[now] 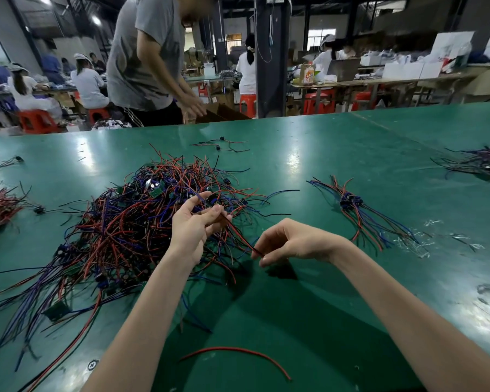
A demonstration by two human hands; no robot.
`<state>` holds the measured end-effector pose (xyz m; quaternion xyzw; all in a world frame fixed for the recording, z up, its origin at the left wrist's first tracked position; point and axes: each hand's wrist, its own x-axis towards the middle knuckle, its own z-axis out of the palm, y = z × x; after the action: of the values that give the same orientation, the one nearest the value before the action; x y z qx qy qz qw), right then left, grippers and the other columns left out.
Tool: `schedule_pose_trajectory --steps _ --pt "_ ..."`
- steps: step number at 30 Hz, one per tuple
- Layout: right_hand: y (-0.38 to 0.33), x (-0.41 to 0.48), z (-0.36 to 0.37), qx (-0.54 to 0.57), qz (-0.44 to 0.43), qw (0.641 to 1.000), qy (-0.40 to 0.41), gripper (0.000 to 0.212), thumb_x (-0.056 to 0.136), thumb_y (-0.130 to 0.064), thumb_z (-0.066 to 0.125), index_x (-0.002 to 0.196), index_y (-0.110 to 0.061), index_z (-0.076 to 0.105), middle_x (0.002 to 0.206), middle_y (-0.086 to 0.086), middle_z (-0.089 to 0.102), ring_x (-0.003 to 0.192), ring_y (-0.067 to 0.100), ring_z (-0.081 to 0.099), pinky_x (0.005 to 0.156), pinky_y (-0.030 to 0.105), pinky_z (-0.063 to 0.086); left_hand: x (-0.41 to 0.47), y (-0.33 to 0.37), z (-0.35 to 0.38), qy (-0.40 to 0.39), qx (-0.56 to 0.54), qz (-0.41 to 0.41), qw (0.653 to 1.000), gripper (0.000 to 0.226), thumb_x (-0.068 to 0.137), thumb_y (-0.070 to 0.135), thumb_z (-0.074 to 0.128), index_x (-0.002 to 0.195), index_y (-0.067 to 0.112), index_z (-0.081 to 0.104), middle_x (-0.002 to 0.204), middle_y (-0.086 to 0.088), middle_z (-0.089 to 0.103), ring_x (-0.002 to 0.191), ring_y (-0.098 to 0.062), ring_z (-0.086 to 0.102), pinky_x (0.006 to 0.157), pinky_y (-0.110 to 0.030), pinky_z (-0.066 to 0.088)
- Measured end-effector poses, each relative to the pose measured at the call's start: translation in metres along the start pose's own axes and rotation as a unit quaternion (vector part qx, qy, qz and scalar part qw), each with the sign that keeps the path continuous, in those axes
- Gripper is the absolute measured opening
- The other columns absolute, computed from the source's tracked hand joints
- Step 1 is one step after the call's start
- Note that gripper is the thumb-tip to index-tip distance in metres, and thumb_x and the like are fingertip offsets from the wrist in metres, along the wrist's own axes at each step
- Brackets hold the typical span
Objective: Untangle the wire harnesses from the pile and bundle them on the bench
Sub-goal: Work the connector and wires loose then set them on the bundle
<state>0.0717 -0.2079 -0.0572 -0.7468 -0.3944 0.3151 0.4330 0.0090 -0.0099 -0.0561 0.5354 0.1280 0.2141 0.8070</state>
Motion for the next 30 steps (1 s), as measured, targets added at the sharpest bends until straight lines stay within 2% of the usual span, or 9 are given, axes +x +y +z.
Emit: schedule_pose_trajectory --steps 6,13,16,19,22,25,28,30 --pt "-0.01 -0.004 0.006 0.026 -0.056 0.998 -0.013 0.021 0.082 0.003 0.068 0.097 -0.011 0.068 0.078 0.009 0.069 0.068 0.019 0.053 0.058 0.018 0.043 0.001 0.001 -0.001 -0.003 -0.018 -0.002 1.0 0.03 0.087 -0.01 0.056 0.113 0.007 0.057 0.063 -0.005 0.069 0.063 -0.018 0.069 0.06 -0.027 0.058" --pt "-0.022 -0.005 0.022 0.023 -0.091 0.995 -0.042 0.018 0.089 0.004 0.057 0.103 -0.007 0.054 0.075 0.008 0.066 0.066 0.013 0.056 0.061 0.022 0.044 -0.001 0.001 0.0 0.001 -0.022 -0.009 1.0 0.027 0.087 -0.011 0.056 0.107 0.008 0.059 0.076 -0.012 0.065 0.063 -0.017 0.068 0.058 -0.024 0.056" --pt "-0.023 -0.006 0.022 0.016 -0.1 0.994 -0.045 0.019 0.091 0.006 0.053 0.104 -0.008 0.05 0.074 0.007 0.064 0.067 0.01 0.059 0.062 0.022 0.045 0.0 0.001 0.0 0.003 -0.022 -0.013 1.0 0.028 0.088 -0.01 0.055 0.111 0.006 0.056 0.072 -0.01 0.065 0.061 -0.017 0.068 0.057 -0.023 0.056" --pt "-0.024 -0.007 0.022 0.016 -0.106 0.993 -0.044 0.021 0.09 0.007 0.054 0.104 -0.009 0.051 0.082 0.015 0.064 0.069 0.011 0.059 0.067 0.023 0.046 0.0 0.0 0.0 -0.003 -0.011 -0.015 1.0 0.028 0.088 -0.009 0.056 0.11 0.007 0.056 0.067 -0.007 0.068 0.061 -0.018 0.069 0.056 -0.023 0.055" --pt "-0.023 -0.008 0.022 0.018 -0.11 0.993 -0.041 0.024 0.088 0.009 0.056 0.107 -0.006 0.052 0.085 0.019 0.065 0.071 0.009 0.061 0.076 0.023 0.047 0.0 0.0 -0.001 -0.003 -0.013 -0.015 1.0 0.027 0.088 -0.009 0.056 0.109 0.008 0.057 0.073 -0.01 0.066 0.062 -0.019 0.069 0.056 -0.023 0.055" --pt "-0.024 -0.008 0.021 0.022 -0.117 0.992 -0.04 0.025 0.087 0.01 0.056 0.109 -0.002 0.052 0.079 0.009 0.065 0.071 0.007 0.062 0.075 0.02 0.047 0.001 0.0 -0.002 -0.006 -0.016 -0.019 1.0 0.028 0.088 -0.009 0.056 0.11 0.008 0.058 0.071 -0.009 0.067 0.062 -0.018 0.069 0.057 -0.024 0.056" --pt "-0.026 -0.01 0.018 0.041 -0.116 0.992 -0.033 0.024 0.086 0.01 0.058 0.105 -0.004 0.055 0.078 0.011 0.065 0.07 0.01 0.063 0.073 0.02 0.048 0.001 -0.001 -0.001 -0.013 -0.024 -0.023 0.999 0.029 0.087 -0.01 0.056 0.11 0.007 0.058 0.071 -0.009 0.068 0.062 -0.018 0.068 0.058 -0.024 0.056" --pt "-0.025 -0.01 0.019 0.036 -0.084 0.995 -0.027 0.026 0.083 0.009 0.062 0.101 -0.009 0.059 0.076 0.011 0.067 0.068 0.013 0.062 0.071 0.02 0.047 0.001 0.0 -0.002 -0.007 -0.032 -0.026 0.999 0.029 0.087 -0.01 0.056 0.11 0.008 0.058 0.071 -0.009 0.069 0.063 -0.018 0.069 0.058 -0.024 0.056"
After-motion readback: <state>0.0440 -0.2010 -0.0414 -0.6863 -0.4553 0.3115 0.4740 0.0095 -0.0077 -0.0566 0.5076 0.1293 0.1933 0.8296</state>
